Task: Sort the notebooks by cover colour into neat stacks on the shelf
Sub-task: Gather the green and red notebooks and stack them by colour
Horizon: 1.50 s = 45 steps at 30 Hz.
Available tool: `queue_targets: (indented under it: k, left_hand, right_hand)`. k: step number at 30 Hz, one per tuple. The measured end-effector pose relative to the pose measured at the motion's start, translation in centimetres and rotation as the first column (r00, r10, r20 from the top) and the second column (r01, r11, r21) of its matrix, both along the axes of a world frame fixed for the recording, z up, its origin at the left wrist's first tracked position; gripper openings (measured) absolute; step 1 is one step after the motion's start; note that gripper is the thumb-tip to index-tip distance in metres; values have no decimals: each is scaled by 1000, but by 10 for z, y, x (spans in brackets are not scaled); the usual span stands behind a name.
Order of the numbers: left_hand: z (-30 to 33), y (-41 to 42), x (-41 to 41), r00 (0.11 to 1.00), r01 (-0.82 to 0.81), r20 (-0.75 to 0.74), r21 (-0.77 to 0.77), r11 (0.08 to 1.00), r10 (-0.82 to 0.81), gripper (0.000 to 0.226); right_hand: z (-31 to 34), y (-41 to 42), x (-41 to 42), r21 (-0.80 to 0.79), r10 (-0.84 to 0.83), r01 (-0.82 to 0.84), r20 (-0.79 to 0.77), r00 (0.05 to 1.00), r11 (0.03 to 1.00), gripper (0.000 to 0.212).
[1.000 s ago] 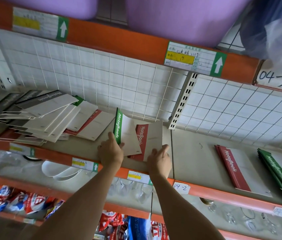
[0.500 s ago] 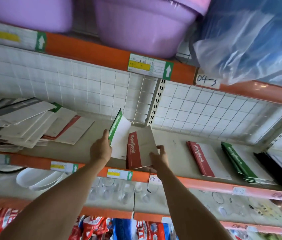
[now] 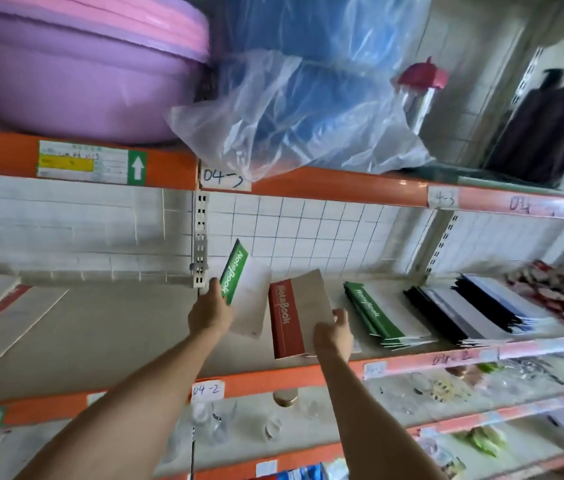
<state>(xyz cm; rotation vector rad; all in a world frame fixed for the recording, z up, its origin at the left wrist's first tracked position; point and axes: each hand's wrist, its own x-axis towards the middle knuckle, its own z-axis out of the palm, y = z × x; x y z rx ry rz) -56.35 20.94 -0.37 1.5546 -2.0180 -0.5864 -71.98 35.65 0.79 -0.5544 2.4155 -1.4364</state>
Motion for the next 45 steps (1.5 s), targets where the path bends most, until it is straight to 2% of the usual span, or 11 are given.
queue_targets:
  k: [8, 12, 15, 19, 21, 26, 28, 32, 35, 40, 45]
  left_hand:
    - [1, 11, -91, 999, -20, 30, 8, 1000, 20, 30]
    - [4, 13, -117, 993, -60, 107, 5, 998, 59, 31]
    - [6, 13, -131, 988, -89, 122, -3, 996, 89, 30]
    - [11, 16, -153, 986, -105, 128, -14, 994, 106, 27]
    - [12, 21, -163, 987, -112, 113, -4, 994, 112, 27]
    - [19, 32, -190, 996, -85, 41, 114, 990, 80, 33]
    - [22, 38, -203, 1000, -20, -17, 175, 984, 23, 35]
    - [28, 53, -237, 996, 70, -60, 189, 979, -60, 31]
    - [25, 63, -263, 984, 163, 50, 151, 975, -172, 39]
    - [14, 80, -299, 935, 333, 80, 131, 934, -345, 46]
    - [7, 80, -312, 881, 399, 268, 19, 917, -389, 64]
  right_hand:
    - [-10, 12, -94, 235, 92, -73, -70, 993, 969, 37]
    - [-6, 4, -128, 584, 305, -145, -185, 934, 799, 34]
    - [-8, 0, -146, 685, 433, -226, -145, 890, 693, 32]
    - [-6, -10, -161, 700, 566, -313, -157, 809, 642, 28]
    - [-5, -15, -165, 638, 566, -363, -139, 813, 679, 20]
    - [-3, -32, -175, 203, 462, -494, 186, 867, 845, 41]
    - [-1, -37, -179, 93, 413, -464, 327, 850, 881, 34]
    - [5, -41, -205, 24, 305, -322, 256, 917, 947, 34]
    - [14, -23, -232, 6, 261, -265, 149, 954, 964, 28]
    - [10, 7, -286, 131, 252, -248, -13, 968, 960, 31]
    - [0, 24, -316, 325, 326, -272, -124, 937, 906, 27]
